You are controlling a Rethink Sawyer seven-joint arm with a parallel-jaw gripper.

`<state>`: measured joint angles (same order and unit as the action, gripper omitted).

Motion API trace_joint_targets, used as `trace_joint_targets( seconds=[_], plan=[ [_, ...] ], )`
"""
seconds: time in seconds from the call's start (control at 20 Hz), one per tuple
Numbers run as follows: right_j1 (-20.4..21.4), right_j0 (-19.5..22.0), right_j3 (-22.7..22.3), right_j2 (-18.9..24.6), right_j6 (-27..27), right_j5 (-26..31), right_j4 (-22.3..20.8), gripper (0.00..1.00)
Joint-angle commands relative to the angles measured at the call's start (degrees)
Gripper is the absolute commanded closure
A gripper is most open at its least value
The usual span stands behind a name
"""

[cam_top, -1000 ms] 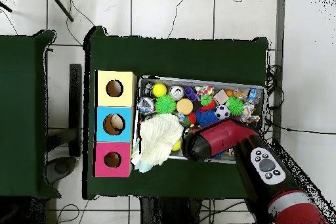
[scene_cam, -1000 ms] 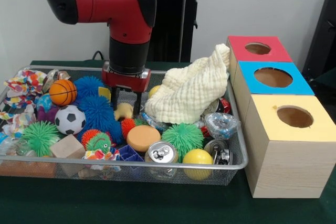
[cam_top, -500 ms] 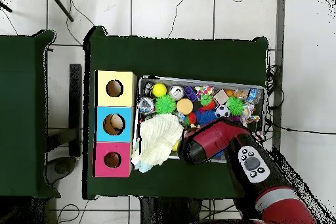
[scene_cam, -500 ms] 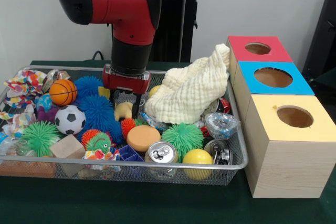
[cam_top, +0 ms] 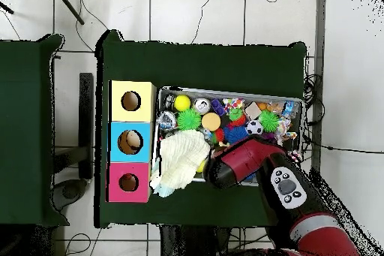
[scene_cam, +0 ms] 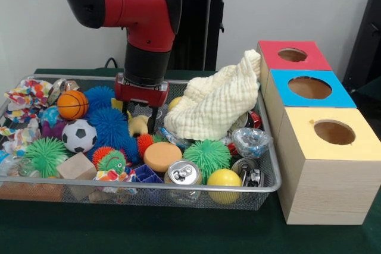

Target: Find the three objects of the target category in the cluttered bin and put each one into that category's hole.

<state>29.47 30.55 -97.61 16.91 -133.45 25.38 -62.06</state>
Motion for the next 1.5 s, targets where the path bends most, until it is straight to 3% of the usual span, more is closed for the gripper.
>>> trace_joint_targets(
  seconds=[0.05, 0.45, 0.65, 0.75, 0.9, 1.05, 1.25, 1.5],
  plan=[
    [-5.37, 2.55, 2.94, 0.71, 4.49, -3.03, -1.28, 1.0],
    [-5.25, 5.19, 1.96, 3.33, 9.22, -0.69, 0.56, 1.0],
    [-4.09, 5.24, 1.0, 3.22, 7.2, -1.47, 1.56, 1.0],
    [-0.86, 8.19, -3.21, 6.34, 9.6, -1.93, 4.34, 1.0],
    [10.17, 11.49, -12.03, 12.43, 13.16, 1.04, 11.75, 1.0],
    [17.85, 12.72, -16.33, 16.12, 14.22, 4.6, 17.67, 1.0],
    [21.86, 13.51, -19.14, 18.92, 13.44, 6.15, 21.98, 1.0],
    [25.38, 11.72, -21.35, 18.99, 10.99, 5.67, 23.55, 1.0]
  ],
)
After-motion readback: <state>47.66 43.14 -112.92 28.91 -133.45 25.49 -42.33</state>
